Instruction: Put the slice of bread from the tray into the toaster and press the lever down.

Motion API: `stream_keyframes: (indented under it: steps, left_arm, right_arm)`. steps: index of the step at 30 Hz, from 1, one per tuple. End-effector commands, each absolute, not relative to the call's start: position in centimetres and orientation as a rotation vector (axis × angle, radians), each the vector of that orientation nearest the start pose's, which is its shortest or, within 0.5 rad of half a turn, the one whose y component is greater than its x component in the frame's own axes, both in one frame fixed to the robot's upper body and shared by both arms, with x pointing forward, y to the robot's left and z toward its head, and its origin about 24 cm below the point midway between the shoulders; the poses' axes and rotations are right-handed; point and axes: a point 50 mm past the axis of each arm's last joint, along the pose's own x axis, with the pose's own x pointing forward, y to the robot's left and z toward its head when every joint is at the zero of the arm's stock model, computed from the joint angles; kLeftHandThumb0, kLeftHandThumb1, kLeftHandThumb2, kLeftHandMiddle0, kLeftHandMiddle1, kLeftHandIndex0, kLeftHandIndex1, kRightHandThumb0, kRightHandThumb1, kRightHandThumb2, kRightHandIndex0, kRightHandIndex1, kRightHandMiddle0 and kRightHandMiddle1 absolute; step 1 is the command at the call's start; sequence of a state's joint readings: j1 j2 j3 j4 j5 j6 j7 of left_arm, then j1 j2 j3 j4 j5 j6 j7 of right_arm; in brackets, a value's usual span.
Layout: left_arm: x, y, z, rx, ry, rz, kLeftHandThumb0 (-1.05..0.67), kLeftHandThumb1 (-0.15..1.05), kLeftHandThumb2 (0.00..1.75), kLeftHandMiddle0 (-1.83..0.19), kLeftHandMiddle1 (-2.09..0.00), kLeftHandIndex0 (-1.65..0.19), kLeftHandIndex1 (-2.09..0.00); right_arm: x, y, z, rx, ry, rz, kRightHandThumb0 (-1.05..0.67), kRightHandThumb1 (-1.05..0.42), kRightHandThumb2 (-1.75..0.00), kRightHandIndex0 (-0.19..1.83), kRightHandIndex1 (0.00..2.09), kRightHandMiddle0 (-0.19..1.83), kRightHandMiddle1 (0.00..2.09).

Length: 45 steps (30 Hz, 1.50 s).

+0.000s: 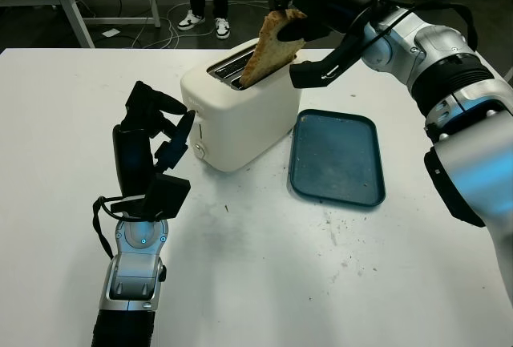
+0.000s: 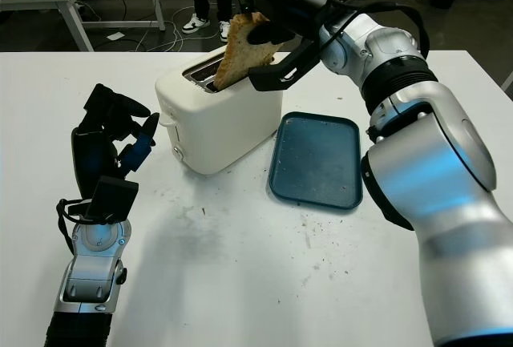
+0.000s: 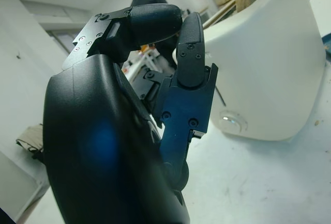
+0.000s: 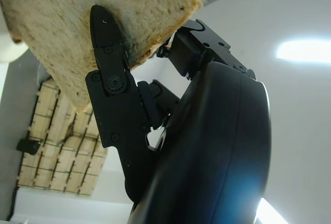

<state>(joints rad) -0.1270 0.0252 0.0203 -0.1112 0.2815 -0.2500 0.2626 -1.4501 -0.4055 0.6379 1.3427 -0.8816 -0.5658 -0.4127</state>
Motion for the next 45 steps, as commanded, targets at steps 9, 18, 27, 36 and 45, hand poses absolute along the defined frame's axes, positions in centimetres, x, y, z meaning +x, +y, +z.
stream_keyframes:
  steps: [9, 18, 27, 36, 45]
  left_arm:
    - [26.4, 15.2, 12.9, 0.252, -0.540, 0.239, -0.33, 0.92, 0.21, -0.78, -1.75, -0.38, -1.75]
    - [26.3, 15.2, 12.8, 0.240, -0.540, 0.242, -0.33, 0.92, 0.20, -0.78, -1.75, -0.39, -1.75]
    - [26.3, 15.3, 12.8, 0.240, -0.537, 0.242, -0.34, 0.92, 0.21, -0.77, -1.75, -0.38, -1.75]
    - [26.3, 15.3, 12.7, 0.242, -0.530, 0.247, -0.33, 0.92, 0.20, -0.78, -1.75, -0.38, -1.75]
    - [26.5, 16.5, 13.1, 0.281, -0.548, 0.231, -0.30, 0.92, 0.20, -0.77, -1.75, -0.38, -1.74]
  right_arm:
    - [41.4, -10.0, 24.4, -1.738, -0.823, 0.269, -0.53, -0.92, -0.36, 1.10, 1.75, 0.80, 1.75]
    - [41.1, -7.6, 22.6, -1.771, -0.766, 0.455, -0.70, -0.92, -0.21, 0.87, 1.52, 0.74, 1.33]
    - [41.1, -7.0, 23.1, -1.813, -0.698, 0.534, -0.80, -0.92, -0.10, 0.07, 0.69, 0.40, 0.11]
    - [41.5, -8.9, 25.5, -1.670, -0.610, 0.452, -0.83, -0.89, 0.00, 0.00, 0.12, 0.13, 0.00]
    - [40.0, -14.8, 24.4, -0.909, -0.763, 0.183, -0.52, -0.87, -0.02, 0.26, 0.72, 0.45, 0.14]
